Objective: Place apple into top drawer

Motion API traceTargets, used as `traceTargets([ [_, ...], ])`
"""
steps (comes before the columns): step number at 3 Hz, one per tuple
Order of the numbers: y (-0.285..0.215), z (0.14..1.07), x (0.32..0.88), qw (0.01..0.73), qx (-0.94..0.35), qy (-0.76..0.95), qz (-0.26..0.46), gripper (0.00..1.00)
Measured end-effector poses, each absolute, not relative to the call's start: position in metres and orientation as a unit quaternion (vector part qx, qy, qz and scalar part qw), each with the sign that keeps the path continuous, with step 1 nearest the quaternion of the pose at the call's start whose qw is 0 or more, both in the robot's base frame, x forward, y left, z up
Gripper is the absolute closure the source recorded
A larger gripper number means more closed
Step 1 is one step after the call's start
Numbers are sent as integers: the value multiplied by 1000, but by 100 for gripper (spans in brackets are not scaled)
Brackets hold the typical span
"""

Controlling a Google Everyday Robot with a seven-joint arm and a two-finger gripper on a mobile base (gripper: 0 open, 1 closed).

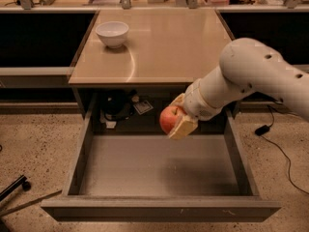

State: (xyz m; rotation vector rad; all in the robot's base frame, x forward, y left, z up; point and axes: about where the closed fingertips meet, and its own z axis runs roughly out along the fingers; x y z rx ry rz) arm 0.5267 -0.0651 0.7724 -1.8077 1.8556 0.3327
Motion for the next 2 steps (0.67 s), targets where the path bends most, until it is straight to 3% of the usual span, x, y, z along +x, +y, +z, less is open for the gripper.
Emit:
traceTargets([
  [2,-38,689,532,255,-623,729,126,100],
])
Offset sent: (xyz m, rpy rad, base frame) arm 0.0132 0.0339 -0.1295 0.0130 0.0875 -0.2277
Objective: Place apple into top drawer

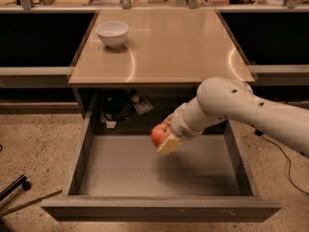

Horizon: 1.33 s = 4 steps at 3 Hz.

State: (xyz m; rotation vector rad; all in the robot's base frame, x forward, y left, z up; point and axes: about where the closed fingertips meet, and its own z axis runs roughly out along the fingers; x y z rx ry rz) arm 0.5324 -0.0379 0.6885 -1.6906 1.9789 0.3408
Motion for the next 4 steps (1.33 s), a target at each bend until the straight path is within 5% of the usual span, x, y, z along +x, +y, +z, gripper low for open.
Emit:
traceTargets([
  [4,-30,594,518,269,-622,729,92,100],
])
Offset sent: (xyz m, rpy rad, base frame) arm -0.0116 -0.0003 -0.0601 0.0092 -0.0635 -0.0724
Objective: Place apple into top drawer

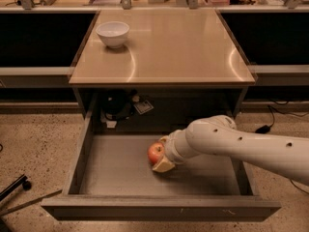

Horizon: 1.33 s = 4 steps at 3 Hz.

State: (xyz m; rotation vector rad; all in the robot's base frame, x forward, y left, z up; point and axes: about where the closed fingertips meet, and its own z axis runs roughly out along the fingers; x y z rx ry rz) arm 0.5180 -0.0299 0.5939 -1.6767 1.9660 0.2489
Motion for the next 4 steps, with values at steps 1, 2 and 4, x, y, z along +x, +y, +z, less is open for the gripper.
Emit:
traceTargets([
  [1,-30,595,518,269,-622,729,92,100],
  [2,-30,595,518,269,-622,729,92,81],
  [4,-30,595,518,269,-622,729,92,34],
])
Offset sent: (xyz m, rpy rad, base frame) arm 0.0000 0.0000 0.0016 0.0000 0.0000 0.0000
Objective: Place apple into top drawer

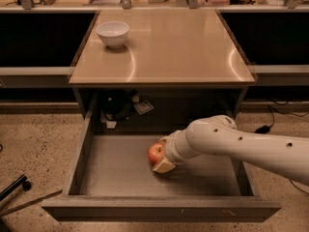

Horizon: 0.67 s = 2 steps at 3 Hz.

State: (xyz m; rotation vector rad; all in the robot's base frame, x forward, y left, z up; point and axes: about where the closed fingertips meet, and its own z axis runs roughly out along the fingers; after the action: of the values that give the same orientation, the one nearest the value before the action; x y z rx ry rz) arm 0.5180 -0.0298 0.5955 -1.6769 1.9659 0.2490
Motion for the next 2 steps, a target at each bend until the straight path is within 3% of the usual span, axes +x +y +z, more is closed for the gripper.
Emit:
traceTargets([
  [1,-30,595,518,269,-622,729,92,11],
  [2,-30,595,518,269,-622,729,92,0],
])
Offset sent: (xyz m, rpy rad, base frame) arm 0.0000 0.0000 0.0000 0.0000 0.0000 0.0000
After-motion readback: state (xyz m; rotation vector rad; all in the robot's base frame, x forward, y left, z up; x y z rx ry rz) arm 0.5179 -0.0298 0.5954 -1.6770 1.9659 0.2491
